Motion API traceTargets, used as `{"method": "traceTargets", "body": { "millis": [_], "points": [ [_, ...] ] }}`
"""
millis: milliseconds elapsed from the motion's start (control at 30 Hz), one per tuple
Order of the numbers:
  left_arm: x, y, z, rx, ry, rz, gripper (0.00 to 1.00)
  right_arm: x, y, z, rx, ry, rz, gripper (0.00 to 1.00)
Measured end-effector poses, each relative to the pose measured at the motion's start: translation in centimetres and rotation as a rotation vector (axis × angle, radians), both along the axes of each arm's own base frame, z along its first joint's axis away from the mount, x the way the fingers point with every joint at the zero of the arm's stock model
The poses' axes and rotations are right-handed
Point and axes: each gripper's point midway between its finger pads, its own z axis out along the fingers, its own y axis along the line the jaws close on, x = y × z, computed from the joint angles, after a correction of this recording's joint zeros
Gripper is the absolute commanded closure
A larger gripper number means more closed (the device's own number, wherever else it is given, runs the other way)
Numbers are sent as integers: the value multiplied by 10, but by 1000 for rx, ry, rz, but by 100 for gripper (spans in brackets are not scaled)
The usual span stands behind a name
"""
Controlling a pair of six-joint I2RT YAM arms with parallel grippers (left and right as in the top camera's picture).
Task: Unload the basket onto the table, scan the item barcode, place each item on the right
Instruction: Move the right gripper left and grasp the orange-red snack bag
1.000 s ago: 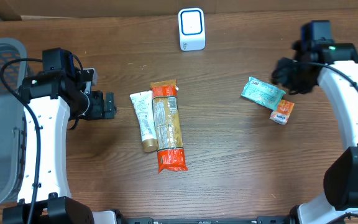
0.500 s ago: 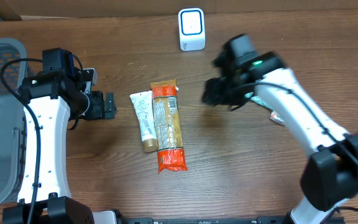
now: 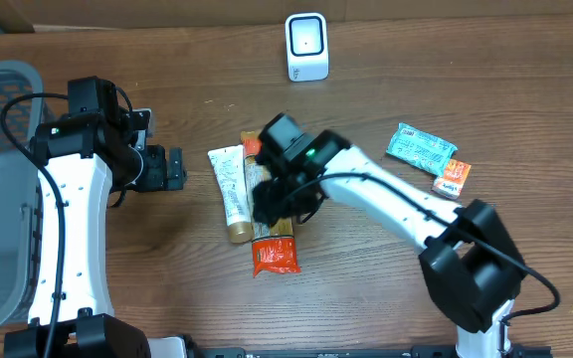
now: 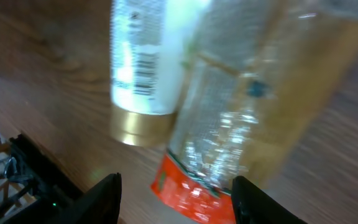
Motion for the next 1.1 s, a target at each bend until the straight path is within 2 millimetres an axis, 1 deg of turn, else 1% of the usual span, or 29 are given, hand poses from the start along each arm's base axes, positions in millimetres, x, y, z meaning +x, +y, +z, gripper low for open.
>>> {"method": "traceTargets", "body": {
  "millis": [100,167,233,267,333,467,533,600,667,767,833,900,933,1000,1067,1100],
  "points": [
    [0,0,0,0,0,0,0,-11,14,-3,11,3,18,42],
    [0,0,0,0,0,0,1,-14,22,-6,19,6,17,43],
    [0,0,0,0,0,0,1,-17,26,-10,18,14,12,47],
    [0,0,0,0,0,0,0,-18,27,-13,13,22,8,50],
    [0,0,0,0,0,0,0,-18,27,-19,3,33,0,51],
    [0,0,0,0,0,0,1,-14,24,-26,-12,50,-24,48],
    [0,0,0,0,0,0,1,-7,18,-26,-15,51,-41,48],
    [0,0,0,0,0,0,0,4,5,-27,-26,61,-76,48],
    [0,0,0,0,0,0,0,21,-14,-28,-43,78,-128,44],
    [0,0,0,0,0,0,0,49,-48,-30,-53,90,-197,44],
    [0,0,0,0,0,0,1,63,-65,-29,-44,88,-224,44],
    [0,0,0,0,0,0,1,73,-76,-28,-28,83,-235,44],
    [0,0,0,0,0,0,0,76,-76,-28,-20,77,-234,44],
    [0,0,0,0,0,0,0,78,-71,-30,17,60,-214,44],
    [0,0,0,0,0,0,0,75,-62,-34,59,55,-190,44],
    [0,0,0,0,0,0,0,70,-57,-39,83,58,-173,44]
  ]
}}
